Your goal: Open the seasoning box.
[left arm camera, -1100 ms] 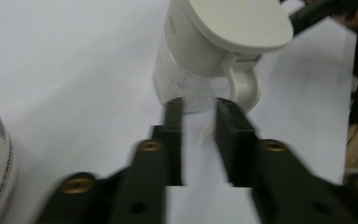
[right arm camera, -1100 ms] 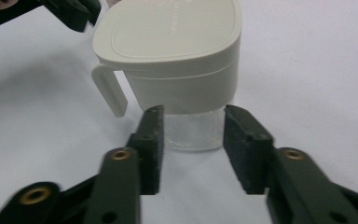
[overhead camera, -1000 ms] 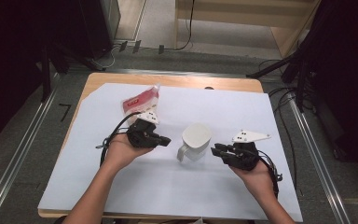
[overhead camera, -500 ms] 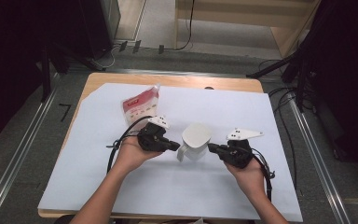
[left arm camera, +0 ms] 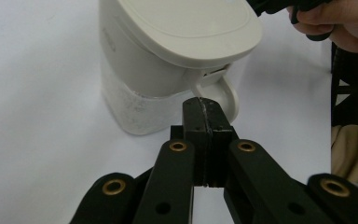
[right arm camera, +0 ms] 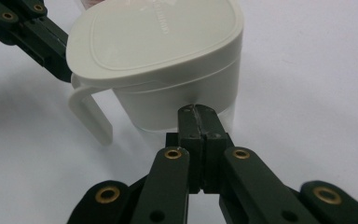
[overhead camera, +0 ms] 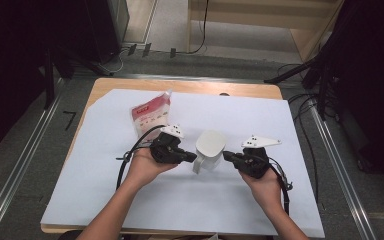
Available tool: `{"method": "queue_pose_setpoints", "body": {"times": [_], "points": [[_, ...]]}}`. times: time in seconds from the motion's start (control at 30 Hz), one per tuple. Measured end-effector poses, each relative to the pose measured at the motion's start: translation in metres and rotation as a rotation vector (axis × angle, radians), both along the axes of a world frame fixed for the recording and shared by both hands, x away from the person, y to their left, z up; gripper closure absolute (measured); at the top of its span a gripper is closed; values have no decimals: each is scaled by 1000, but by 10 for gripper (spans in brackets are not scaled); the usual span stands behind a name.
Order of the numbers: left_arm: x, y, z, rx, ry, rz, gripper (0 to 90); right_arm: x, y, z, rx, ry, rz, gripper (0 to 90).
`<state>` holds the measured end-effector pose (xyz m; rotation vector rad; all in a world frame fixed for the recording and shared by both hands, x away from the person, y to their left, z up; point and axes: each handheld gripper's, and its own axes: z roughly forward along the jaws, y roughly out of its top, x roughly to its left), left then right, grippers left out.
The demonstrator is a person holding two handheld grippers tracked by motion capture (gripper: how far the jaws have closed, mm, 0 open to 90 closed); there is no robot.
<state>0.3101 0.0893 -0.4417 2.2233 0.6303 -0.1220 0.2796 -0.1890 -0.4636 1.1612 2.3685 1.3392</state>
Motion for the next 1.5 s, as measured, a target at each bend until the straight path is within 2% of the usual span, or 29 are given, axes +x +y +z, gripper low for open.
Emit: {"method": "queue_pose_setpoints", "body": {"times": [0.13, 0.23, 0.37, 0.57, 0.7, 0.93, 1.13, 1.17, 1.23, 1.37, 1.4, 1.5], "points": [[-1, -4, 0, 6, -8, 2, 900, 2, 4, 0, -9, -10, 0, 900], [-1, -6, 0, -9, -15, 15, 900, 5, 2, -1, 3, -1, 0, 900], [0, -6, -1, -16, -19, 24, 900, 8, 2, -1, -5, 3, 0, 900], [-1, -13, -5, 38, -31, 30, 900, 12, 2, -1, -15, 4, -11, 900], [-2, -16, -3, 4, -16, 26, 900, 15, 4, -1, -19, 7, -13, 900], [-4, -22, -4, 6, -27, 31, 900, 22, 5, -1, -16, 11, -27, 900], [-8, -33, -5, -9, -38, 28, 900, 29, 7, -2, -14, 10, -39, 900], [-8, -34, -6, -23, -42, 34, 900, 30, 7, -2, -13, 12, -38, 900], [-10, -37, -6, -21, -44, 43, 900, 33, 7, -2, -10, 11, -45, 900], [-9, -43, -9, -37, -23, 19, 900, 36, 7, -3, -1, 18, -40, 900], [-8, -43, -11, -53, -14, 13, 900, 36, 7, -3, -3, 18, -35, 900], [-4, -39, -12, -28, 3, -16, 900, 35, 5, -2, -26, 4, -16, 900]]}}
